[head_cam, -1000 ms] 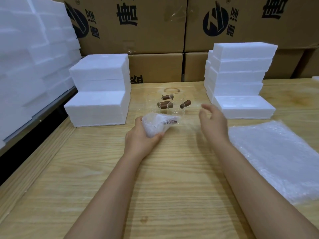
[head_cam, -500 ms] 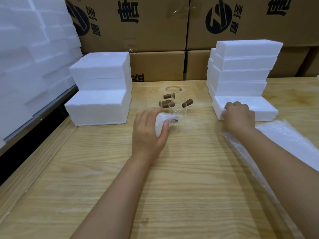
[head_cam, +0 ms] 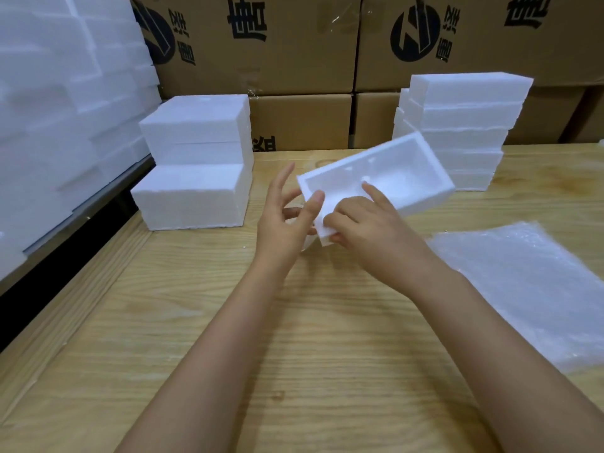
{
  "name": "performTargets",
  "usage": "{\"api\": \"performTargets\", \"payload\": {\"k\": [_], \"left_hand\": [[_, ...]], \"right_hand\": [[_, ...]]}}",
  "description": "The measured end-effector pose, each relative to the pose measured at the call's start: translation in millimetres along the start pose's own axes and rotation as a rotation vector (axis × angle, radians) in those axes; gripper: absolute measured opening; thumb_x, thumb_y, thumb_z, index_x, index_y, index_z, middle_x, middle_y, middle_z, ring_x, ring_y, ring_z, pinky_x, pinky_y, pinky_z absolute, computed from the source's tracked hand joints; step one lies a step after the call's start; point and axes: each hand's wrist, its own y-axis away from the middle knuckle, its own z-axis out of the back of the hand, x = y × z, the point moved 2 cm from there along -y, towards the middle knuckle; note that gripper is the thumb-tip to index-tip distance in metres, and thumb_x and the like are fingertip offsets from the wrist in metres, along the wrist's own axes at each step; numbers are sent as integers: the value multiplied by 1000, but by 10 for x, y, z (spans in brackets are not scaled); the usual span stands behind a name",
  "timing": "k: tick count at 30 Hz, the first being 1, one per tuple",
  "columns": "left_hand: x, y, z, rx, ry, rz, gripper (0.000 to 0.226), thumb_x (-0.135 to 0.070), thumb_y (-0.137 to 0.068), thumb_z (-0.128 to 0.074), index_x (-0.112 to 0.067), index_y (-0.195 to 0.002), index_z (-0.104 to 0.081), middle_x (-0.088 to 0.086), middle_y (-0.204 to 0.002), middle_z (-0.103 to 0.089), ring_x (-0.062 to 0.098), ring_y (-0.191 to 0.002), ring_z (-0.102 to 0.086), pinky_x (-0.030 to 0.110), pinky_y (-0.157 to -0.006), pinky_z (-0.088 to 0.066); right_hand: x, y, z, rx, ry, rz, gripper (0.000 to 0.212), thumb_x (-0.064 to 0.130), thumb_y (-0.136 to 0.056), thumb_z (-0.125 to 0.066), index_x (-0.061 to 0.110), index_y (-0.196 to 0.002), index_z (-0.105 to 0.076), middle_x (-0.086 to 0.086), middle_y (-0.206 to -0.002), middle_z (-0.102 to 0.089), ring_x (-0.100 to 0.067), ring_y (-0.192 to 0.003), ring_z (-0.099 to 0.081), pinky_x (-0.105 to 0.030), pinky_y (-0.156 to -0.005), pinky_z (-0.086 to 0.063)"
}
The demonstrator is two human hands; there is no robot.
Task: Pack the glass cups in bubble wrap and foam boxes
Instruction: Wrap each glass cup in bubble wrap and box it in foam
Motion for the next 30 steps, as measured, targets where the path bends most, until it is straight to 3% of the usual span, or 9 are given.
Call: {"api": "performTargets", "payload": {"k": [4, 8, 11, 13, 15, 18, 21, 23, 30], "left_hand": [[-47, -31, 42, 4, 14, 60, 32, -25, -93, -62, -44, -118, -54, 4, -86, -65, 9, -70, -65, 25, -58, -55], [-126, -108, 271, 68, 12, 240, 17, -26, -93, -61, -38, -105, -59, -12, -74, -70, 3, -62, -65, 23, -49, -51], [-127, -100, 521, 283, 1, 349, 11, -28, -91, -63, -35, -99, -64, -13, -81, -71, 8, -68, -66, 22, -49, -50], [-98, -59, 630, 397, 6, 407, 9, -32, -83, -70, -34, -92, -68, -10, -85, -70, 9, -69, -66, 21, -49, -49], [-62, -26, 694, 493, 11, 450, 15, -35, -75, -77, -34, -88, -70, -7, -87, -70, 10, -72, -66, 21, -53, -51], [-3, 12, 758, 607, -48, 537, 22, -38, -70, -78, -31, -88, -68, -2, -91, -70, 16, -80, -65, 25, -59, -53], [58, 70, 754, 639, -109, 618, 38, -37, -67, -85, -23, -93, -60, -3, -85, -70, 14, -72, -65, 23, -55, -52], [75, 114, 731, 647, -177, 649, 47, -40, -60, -79, -19, -96, -58, -4, -82, -72, 13, -71, -67, 23, -55, -53], [157, 98, 691, 488, -427, 437, 53, -58, -61, -83, -17, -80, -55, -7, -69, -64, 6, -55, -58, 15, -46, -42]], "right_hand": [[31, -4, 100, -41, -73, 0, 18, 17, -84, -70, 4, -96, -70, -15, -94, -65, -34, -101, -63, -59, -110, -25], [-314, 3, 426, -210, -195, -420, 47, 44, -91, -50, 14, -126, -59, -12, -127, -54, -33, -128, -41, -45, -111, -22], [-593, 128, 453, 68, -485, -845, 56, 53, -93, -47, 30, -143, -37, -4, -139, -45, -23, -121, -48, -37, -100, -40], [-633, 222, 346, 331, -764, -965, 47, 50, -93, -49, 32, -137, -44, 2, -123, -58, -16, -94, -62, -30, -77, -52], [-647, 275, 240, 529, -852, -877, 26, 40, -94, -54, 28, -115, -63, -1, -97, -66, -15, -73, -62, -25, -61, -54], [-629, 288, 153, 613, -931, -781, 13, 36, -90, -61, 28, -92, -71, -7, -91, -71, -17, -73, -63, -28, -65, -56], [-604, 334, 75, 702, -968, -769, 26, 52, -83, -60, 30, -91, -71, 11, -89, -71, -8, -77, -66, -24, -66, -55], [-587, 378, 3, 783, -957, -738, 27, 48, -83, -63, 25, -95, -71, 7, -92, -68, -13, -81, -63, -26, -74, -53], [-589, 397, -81, 650, -933, -757, 13, 27, -86, -69, 15, -88, -70, -3, -76, -55, -18, -70, -45, -32, -70, -39]]}}
